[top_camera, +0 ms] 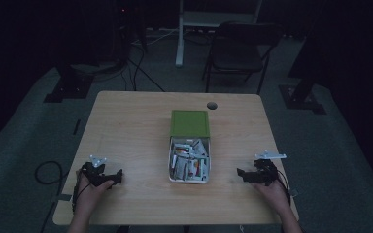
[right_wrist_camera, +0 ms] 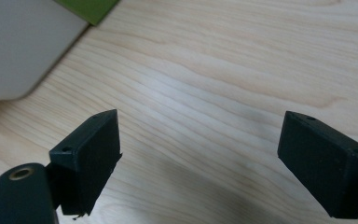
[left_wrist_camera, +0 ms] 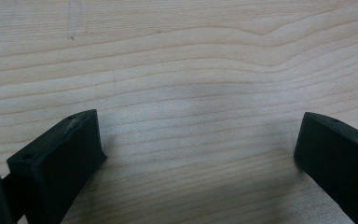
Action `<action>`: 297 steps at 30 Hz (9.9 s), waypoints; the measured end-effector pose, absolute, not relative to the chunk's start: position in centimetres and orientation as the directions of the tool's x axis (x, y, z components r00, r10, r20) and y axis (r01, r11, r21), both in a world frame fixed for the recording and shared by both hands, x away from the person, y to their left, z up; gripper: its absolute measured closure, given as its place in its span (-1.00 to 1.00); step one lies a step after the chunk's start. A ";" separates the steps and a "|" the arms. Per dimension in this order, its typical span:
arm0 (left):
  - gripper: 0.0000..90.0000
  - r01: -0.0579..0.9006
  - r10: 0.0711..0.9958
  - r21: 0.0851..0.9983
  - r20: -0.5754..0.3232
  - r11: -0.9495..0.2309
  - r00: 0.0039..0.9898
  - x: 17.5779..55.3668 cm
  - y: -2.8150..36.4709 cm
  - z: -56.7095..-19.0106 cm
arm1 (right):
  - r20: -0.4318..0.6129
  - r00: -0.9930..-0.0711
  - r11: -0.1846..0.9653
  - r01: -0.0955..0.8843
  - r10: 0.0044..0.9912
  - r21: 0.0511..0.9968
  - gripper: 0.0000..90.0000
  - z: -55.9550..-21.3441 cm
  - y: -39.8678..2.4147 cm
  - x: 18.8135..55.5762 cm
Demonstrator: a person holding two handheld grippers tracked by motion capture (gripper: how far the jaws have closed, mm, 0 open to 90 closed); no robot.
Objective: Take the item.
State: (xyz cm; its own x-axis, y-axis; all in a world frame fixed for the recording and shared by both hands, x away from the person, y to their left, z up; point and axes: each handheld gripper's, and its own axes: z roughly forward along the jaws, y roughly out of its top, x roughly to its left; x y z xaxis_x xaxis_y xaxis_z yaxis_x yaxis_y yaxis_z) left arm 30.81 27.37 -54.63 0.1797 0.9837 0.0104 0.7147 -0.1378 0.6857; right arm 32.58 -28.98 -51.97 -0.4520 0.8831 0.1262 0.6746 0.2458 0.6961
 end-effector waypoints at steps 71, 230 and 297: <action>-0.98 0.715 0.984 0.686 0.011 -0.135 0.175 30.8 27.3 -54.6 | 0.131 -0.791 0.433 0.456 0.598 0.777 -0.51 -43.7 -14.0 31.4; -0.98 0.716 0.984 0.685 0.011 -0.135 0.175 30.8 27.3 -54.6 | 0.184 -0.397 0.122 0.630 0.899 0.767 0.94 -48.7 -26.2 33.9; -0.98 0.716 0.985 0.686 0.010 -0.134 0.174 30.8 27.3 -54.6 | 0.220 -0.328 0.079 0.698 0.919 0.712 -0.70 -53.4 -31.7 33.8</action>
State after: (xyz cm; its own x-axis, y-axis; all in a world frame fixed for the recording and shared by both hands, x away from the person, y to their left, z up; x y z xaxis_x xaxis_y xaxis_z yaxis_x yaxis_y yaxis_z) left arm 30.79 27.32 -54.63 0.1742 0.9847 0.0104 0.7156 -0.1338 0.6856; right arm 33.77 -31.70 -53.43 -0.3277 0.9188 0.2200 0.6982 0.0786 0.7115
